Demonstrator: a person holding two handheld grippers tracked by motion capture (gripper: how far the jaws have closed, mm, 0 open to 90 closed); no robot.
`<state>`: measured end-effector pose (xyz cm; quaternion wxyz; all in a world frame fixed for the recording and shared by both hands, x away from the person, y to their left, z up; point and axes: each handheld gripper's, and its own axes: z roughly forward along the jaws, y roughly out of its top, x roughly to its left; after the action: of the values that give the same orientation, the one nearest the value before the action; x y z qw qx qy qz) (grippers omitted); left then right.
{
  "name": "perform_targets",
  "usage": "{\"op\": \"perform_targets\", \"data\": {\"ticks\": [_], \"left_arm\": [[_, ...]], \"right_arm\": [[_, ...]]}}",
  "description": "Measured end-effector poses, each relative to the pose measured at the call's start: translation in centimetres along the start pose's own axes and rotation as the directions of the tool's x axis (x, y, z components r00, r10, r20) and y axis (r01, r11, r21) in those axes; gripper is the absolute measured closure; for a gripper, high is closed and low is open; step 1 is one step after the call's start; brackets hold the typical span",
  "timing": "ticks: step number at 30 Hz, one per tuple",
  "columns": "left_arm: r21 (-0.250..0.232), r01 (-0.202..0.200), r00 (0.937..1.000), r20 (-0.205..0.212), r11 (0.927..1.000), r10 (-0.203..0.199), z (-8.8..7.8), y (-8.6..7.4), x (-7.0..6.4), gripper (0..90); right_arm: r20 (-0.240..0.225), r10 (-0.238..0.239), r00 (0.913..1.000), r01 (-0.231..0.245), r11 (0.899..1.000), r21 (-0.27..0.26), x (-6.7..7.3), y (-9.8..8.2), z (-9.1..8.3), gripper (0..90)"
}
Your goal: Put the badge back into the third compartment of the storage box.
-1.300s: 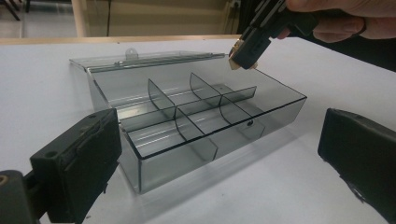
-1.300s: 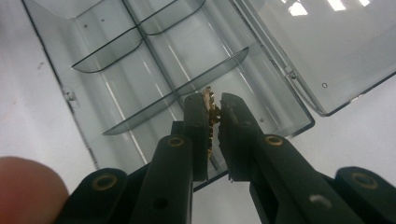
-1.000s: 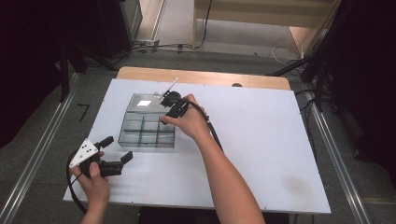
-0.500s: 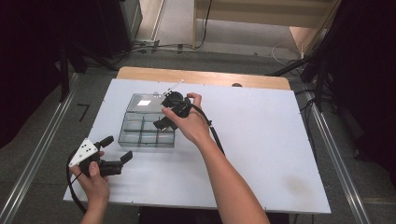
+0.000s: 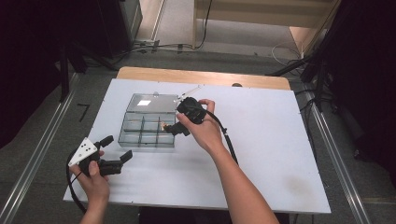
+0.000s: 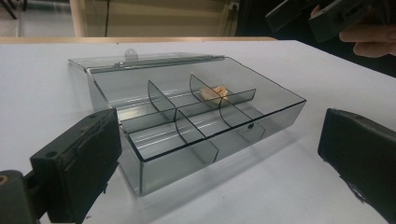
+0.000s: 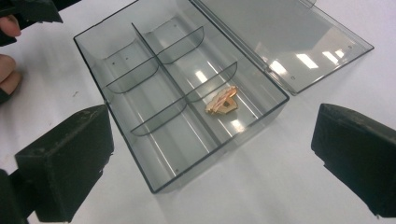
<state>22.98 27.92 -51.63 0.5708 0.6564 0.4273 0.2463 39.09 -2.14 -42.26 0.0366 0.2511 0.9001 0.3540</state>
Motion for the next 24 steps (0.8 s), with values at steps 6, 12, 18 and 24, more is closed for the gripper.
{"op": "perform_targets", "data": {"ticks": [6, 12, 18, 24], "left_arm": [[-0.004, 0.009, 1.0000, 0.000, 1.0000, -0.009, 0.1, 0.0, 0.1, 0.1], [-0.001, 0.007, 1.0000, 0.000, 1.0000, -0.007, 0.1, 0.0, 0.1, 0.1], [0.000, 0.005, 1.0000, 0.005, 1.0000, -0.005, 0.1, 0.0, 0.1, 0.1], [-0.001, 0.004, 1.0000, 0.009, 1.0000, -0.004, 0.1, 0.0, 0.1, 0.1]], "right_arm": [[-0.007, 0.022, 0.9997, -0.022, 0.999, -0.048, -0.3, -1.4, -1.0, 0.0], [-0.006, 0.028, 0.9996, -0.028, 0.997, -0.071, -0.5, -2.7, -2.0, 0.0], [0.006, 0.032, 0.9995, -0.031, 0.996, -0.082, -0.6, -3.6, -3.0, 0.0], [0.012, 0.044, 0.9990, -0.042, 0.995, -0.095, -0.7, -4.8, -3.8, 0.0]]}}
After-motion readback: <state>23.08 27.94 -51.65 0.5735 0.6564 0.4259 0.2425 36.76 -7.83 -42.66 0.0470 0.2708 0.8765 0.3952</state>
